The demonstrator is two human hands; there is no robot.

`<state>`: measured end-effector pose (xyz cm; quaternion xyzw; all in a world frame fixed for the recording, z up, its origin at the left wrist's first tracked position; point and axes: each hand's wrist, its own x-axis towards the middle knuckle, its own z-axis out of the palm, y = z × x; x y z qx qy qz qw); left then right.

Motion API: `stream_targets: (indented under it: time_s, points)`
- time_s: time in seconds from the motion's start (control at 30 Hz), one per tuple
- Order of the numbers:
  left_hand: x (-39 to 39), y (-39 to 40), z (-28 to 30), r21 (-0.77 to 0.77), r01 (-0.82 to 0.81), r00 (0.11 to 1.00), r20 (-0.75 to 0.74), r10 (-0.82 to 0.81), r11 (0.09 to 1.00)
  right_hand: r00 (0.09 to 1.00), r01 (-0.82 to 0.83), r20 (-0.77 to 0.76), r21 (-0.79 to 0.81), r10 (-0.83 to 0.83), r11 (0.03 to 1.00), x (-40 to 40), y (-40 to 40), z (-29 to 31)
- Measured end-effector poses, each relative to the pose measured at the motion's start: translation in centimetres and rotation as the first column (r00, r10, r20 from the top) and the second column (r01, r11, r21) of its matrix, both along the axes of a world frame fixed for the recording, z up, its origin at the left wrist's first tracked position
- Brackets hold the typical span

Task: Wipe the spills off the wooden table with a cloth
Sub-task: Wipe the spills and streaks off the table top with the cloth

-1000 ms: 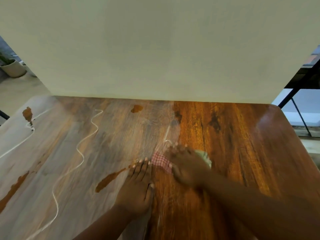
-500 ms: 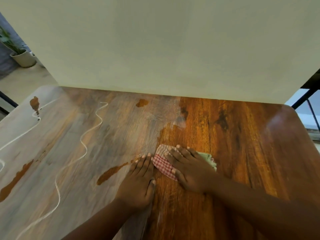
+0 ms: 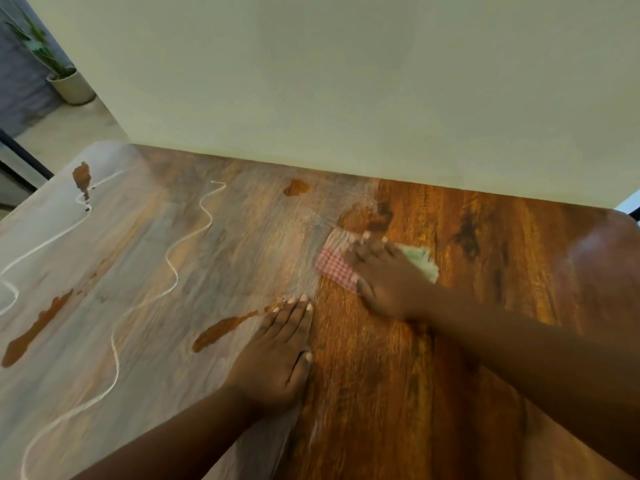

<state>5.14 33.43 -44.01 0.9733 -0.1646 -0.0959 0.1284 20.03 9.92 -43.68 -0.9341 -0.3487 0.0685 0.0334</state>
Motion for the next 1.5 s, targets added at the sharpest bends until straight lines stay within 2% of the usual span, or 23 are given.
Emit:
stream_targets:
  time_s: [0.07, 0.13, 0.33, 0.43, 0.53, 0.67, 0.73, 0.93, 1.1, 1.17, 1.33, 1.5]
  points:
    - [0.1, 0.0, 0.0, 0.011, 0.003, 1.0, -0.005, -0.003, 1.0, 0.994, -0.107, -0.027, -0.007, 0.106, 0.994, -0.5, -0.8, -0.2]
    - [0.1, 0.2, -0.1, 0.014, 0.007, 1.0, 0.001, -0.007, 1.0, 0.992, -0.125, -0.034, -0.022, 0.124, 0.992, 1.6, -0.9, 0.0]
    - [0.3, 0.3, -0.3, -0.022, 0.021, 0.999, 0.033, -0.02, 1.0, 0.996, 0.079, 0.033, -0.05, -0.077, 0.996, 12.1, -0.4, 0.8]
    - [0.3, 0.1, 0.0, -0.007, 0.024, 0.999, 0.028, -0.023, 1.0, 0.991, 0.133, 0.032, -0.083, -0.131, 0.988, 15.0, 0.1, 0.9]
    - [0.2, 0.1, 0.3, -0.001, 0.02, 1.0, 0.013, -0.02, 1.0, 0.988, 0.15, 0.036, -0.064, -0.148, 0.987, 14.1, 0.3, 0.3]
    - [0.1, 0.2, 0.2, -0.002, 0.02, 1.0, 0.005, -0.02, 1.0, 0.995, -0.089, 0.032, -0.046, 0.091, 0.995, 10.3, -1.0, 0.1]
    - [0.2, 0.2, 0.2, -0.009, 0.017, 1.0, 0.01, -0.017, 1.0, 0.989, -0.145, 0.009, -0.028, 0.146, 0.989, 10.4, -1.5, 0.4]
    - [0.1, 0.2, 0.2, -0.042, 0.008, 1.0, 0.013, -0.008, 0.999, 0.989, 0.083, 0.119, 0.063, -0.09, 0.995, 16.2, -0.3, 0.7]
    - [0.1, 0.2, 0.4, -0.047, 0.016, 1.0, 0.011, -0.015, 0.999, 0.971, 0.18, 0.155, 0.028, -0.182, 0.983, 16.6, 0.9, 0.8]
    - [0.0, 0.1, 0.5, -0.044, 0.013, 1.0, 0.004, -0.013, 0.999, 0.978, 0.177, 0.108, -0.003, -0.176, 0.984, 15.4, 1.1, 0.4]
    - [0.1, 0.2, 0.6, -0.053, 0.011, 1.0, 0.017, -0.01, 0.999, 0.998, 0.023, 0.05, -0.015, -0.022, 1.0, 12.5, 0.7, -0.6]
    - [0.1, 0.1, 0.5, -0.049, 0.018, 0.999, 0.036, -0.017, 0.999, 0.994, 0.093, 0.053, -0.012, -0.092, 0.996, 15.2, 1.6, -0.3]
